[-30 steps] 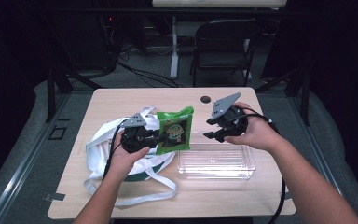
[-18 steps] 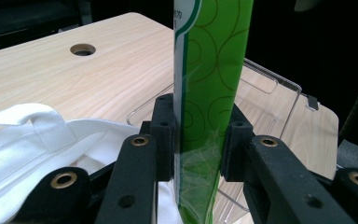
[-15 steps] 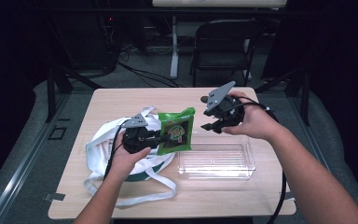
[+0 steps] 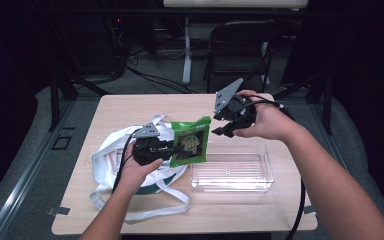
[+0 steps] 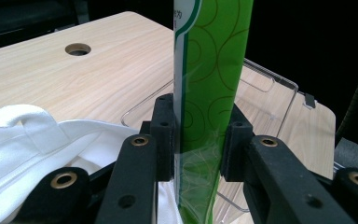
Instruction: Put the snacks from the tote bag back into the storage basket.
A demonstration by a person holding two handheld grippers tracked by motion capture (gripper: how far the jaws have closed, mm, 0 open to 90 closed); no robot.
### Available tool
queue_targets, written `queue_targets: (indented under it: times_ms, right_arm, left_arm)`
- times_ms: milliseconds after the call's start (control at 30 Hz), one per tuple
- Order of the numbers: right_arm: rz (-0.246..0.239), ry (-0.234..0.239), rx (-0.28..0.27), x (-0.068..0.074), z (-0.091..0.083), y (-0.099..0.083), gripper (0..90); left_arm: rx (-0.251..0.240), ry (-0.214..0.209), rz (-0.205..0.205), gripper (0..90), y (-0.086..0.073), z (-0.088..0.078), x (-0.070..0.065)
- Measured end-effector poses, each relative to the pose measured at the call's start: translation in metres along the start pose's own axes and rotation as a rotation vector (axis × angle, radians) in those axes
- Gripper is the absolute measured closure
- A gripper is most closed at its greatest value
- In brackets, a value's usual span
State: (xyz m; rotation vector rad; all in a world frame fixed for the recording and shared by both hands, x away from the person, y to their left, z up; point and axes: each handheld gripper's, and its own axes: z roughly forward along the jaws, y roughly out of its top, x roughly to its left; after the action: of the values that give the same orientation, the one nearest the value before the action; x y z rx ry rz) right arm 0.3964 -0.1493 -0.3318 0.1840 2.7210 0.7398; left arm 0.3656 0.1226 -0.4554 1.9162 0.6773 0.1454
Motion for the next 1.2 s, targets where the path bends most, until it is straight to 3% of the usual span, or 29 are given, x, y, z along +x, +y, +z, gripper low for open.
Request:
queue_targets:
  times_ms: [467, 933, 1200]
  right_arm:
    - [-0.052, 0.026, 0.007, 0.002, 0.000, 0.017, 48.7]
    - [-0.102, 0.078, 0.036, 0.011, 0.017, 0.037, 47.3]
    - [-0.117, 0.089, 0.056, 0.012, 0.023, 0.040, 46.9]
  left_arm:
    - [-0.004, -0.029, 0.018, 72.1, 0.001, 0.004, -0.006]
    - [0.000, -0.062, 0.056, 72.2, 0.002, 0.007, -0.014]
    - [-0.016, -0.086, 0.052, 72.2, 0.003, 0.007, -0.015]
